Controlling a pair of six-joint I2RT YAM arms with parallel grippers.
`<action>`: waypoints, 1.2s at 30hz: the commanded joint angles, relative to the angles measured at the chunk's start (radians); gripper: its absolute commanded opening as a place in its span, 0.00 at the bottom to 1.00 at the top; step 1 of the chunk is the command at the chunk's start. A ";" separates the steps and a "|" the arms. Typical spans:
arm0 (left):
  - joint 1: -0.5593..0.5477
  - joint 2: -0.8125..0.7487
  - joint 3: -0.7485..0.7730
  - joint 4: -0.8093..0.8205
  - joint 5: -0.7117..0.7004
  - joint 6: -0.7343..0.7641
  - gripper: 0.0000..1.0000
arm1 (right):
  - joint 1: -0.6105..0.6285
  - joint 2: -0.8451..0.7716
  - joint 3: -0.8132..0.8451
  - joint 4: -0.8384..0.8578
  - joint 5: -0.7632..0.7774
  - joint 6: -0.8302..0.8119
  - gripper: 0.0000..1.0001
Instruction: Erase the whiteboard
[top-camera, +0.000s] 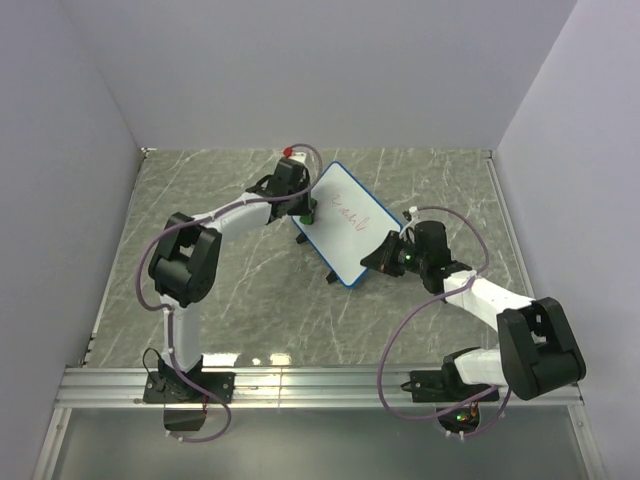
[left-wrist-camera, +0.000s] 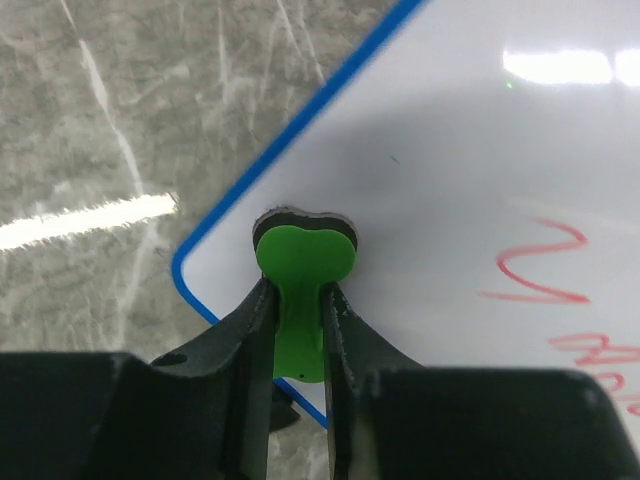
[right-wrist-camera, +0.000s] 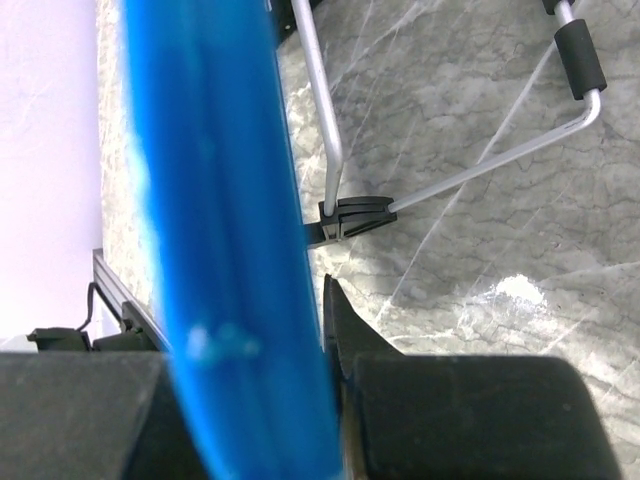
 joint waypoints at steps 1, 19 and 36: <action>-0.158 -0.058 -0.068 0.008 0.078 -0.029 0.00 | 0.015 0.051 0.008 -0.145 -0.037 -0.052 0.00; -0.178 -0.092 0.012 -0.033 0.169 -0.141 0.00 | 0.047 0.111 -0.003 -0.096 -0.054 -0.042 0.00; -0.416 -0.066 0.122 -0.147 0.103 -0.086 0.00 | 0.049 0.064 -0.055 -0.058 -0.081 -0.044 0.00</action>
